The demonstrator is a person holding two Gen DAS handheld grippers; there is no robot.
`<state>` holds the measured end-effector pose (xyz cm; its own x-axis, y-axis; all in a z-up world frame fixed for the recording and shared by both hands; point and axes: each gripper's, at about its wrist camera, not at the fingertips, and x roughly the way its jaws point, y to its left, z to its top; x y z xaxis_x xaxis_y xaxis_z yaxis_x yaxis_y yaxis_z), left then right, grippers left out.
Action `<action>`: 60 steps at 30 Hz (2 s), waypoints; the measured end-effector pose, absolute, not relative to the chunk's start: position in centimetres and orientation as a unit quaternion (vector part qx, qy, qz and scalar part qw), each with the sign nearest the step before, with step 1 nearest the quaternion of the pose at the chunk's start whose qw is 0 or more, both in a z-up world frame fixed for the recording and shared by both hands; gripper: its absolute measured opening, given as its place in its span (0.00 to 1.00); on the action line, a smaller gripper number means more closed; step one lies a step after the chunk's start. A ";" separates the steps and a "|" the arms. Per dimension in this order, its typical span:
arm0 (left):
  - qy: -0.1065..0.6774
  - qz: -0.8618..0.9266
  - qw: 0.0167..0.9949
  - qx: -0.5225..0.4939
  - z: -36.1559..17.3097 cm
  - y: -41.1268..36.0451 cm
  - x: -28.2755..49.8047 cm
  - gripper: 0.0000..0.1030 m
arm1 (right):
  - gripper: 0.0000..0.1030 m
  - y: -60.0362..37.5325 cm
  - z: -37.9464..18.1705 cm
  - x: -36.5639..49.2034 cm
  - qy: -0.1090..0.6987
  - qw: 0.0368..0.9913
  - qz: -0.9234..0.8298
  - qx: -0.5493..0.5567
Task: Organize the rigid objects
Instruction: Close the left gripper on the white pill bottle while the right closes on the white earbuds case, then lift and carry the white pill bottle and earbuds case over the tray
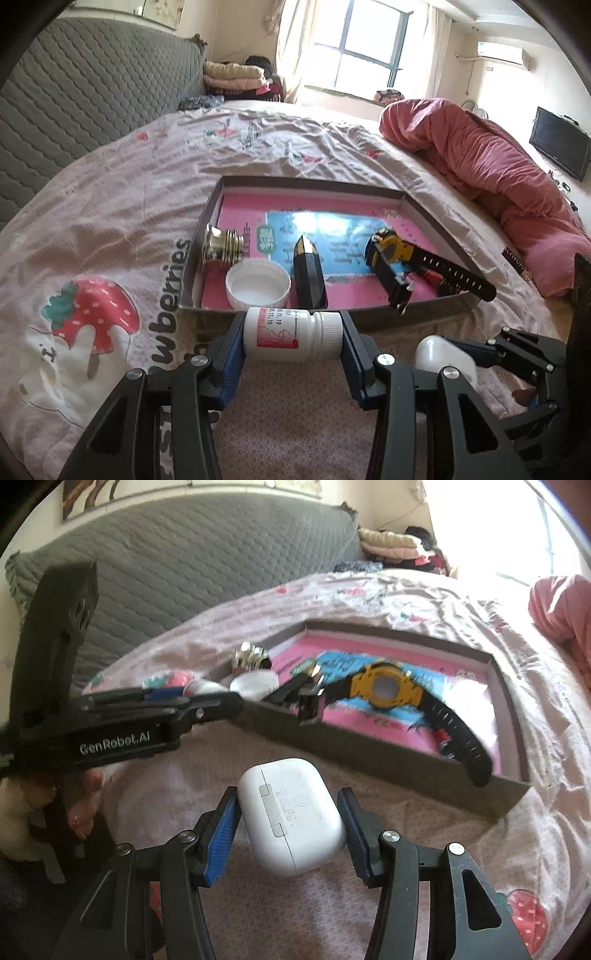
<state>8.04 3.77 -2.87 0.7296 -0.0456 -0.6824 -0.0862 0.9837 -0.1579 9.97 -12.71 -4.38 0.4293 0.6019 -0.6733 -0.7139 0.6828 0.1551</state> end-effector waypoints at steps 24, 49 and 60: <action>0.331 0.014 0.939 -0.091 -0.5 3.1 9.7 0.45 | 0.53 -19.4 1.7 13.1 0.263 0.922 0.283 0.004; 0.353 0.002 0.934 -0.064 -1.9 0.7 14.3 0.45 | 0.53 -20.8 -0.9 19.0 0.306 0.929 0.206 0.029; 0.366 -0.008 0.929 -0.056 -3.0 0.0 15.0 0.45 | 0.53 -20.4 -1.8 20.1 0.325 0.926 0.190 0.014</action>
<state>14.96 0.03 -2.97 0.7323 -0.0552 -0.6787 -0.0262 0.9937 -0.1090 20.10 -20.44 -1.84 0.7172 0.3608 -0.5962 -0.3422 0.9276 0.1497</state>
